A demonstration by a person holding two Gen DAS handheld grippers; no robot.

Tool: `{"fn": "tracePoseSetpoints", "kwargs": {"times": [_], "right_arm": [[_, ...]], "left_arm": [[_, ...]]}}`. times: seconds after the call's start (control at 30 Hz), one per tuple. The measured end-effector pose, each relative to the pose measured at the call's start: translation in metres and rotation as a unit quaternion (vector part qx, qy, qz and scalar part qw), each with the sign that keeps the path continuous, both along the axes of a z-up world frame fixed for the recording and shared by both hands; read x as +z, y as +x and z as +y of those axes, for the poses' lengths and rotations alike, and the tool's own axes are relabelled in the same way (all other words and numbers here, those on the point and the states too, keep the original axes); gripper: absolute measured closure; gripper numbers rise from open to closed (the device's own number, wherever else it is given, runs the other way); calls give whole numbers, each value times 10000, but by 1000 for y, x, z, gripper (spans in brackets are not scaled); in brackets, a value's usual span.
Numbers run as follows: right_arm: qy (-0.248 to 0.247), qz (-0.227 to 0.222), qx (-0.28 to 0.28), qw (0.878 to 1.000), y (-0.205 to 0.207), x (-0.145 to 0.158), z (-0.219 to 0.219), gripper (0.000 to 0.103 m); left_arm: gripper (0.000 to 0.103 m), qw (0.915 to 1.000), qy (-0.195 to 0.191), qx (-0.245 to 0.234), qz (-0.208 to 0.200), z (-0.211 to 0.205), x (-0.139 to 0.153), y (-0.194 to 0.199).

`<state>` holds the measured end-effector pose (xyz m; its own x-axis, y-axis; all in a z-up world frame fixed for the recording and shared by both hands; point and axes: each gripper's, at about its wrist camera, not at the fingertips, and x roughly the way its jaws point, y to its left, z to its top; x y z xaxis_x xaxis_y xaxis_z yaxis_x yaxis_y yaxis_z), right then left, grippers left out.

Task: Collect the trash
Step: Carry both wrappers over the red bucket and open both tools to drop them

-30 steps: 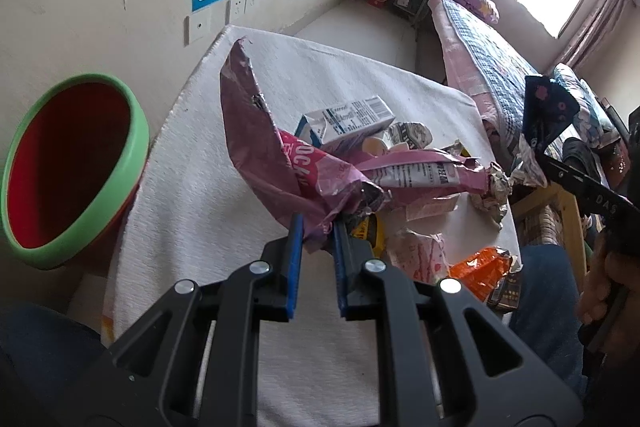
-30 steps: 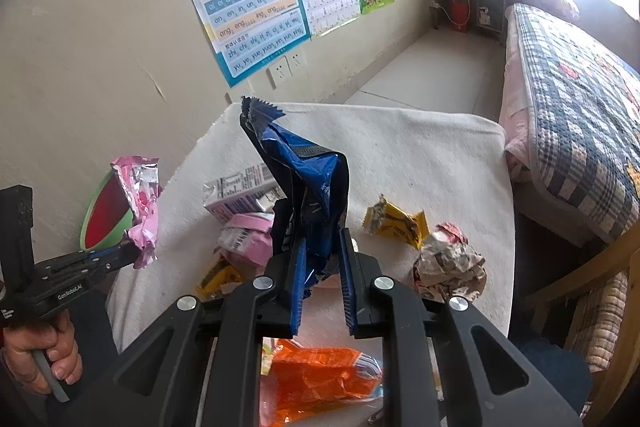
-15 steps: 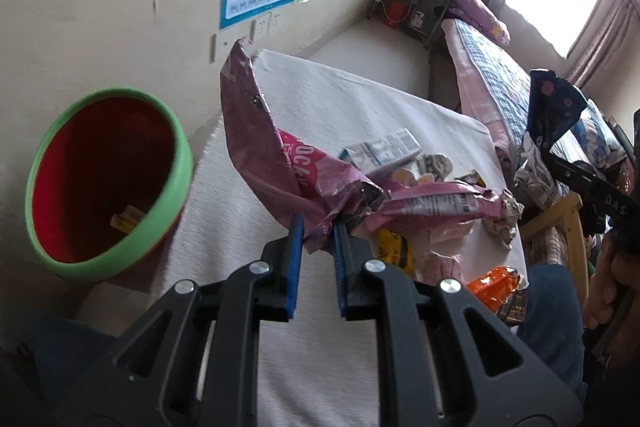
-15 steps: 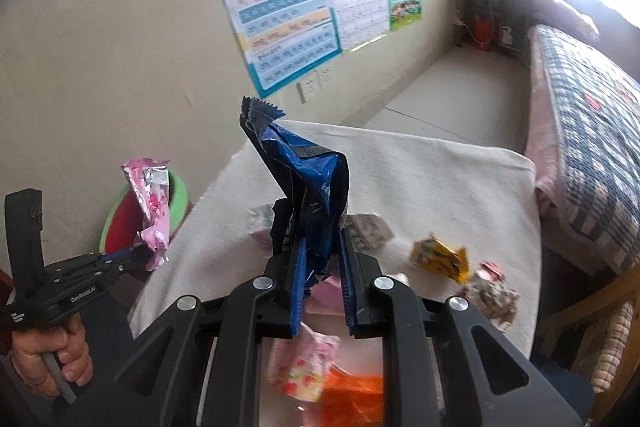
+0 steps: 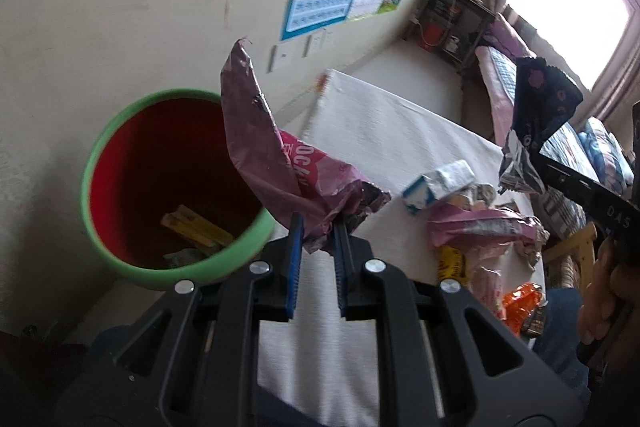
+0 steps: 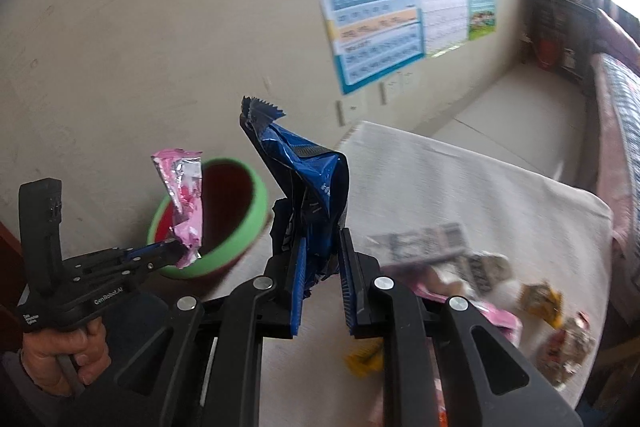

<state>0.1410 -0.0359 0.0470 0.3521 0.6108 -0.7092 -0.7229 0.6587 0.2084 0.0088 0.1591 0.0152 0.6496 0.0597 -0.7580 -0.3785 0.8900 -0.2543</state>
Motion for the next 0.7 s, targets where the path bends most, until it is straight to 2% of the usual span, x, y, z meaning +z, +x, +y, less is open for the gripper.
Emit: {"fn": "tracePoseSetpoints", "kwargs": {"times": [0.3,0.7], "right_arm": [[131,74,560,9983,-12,3,79,88],[143,158,1037,9944,-20,-7,156,87]], "left_arm": [[89,9990,30,451,-7,52,0,-26],[89,9976,-111,690,9,92,-10,-42]]}}
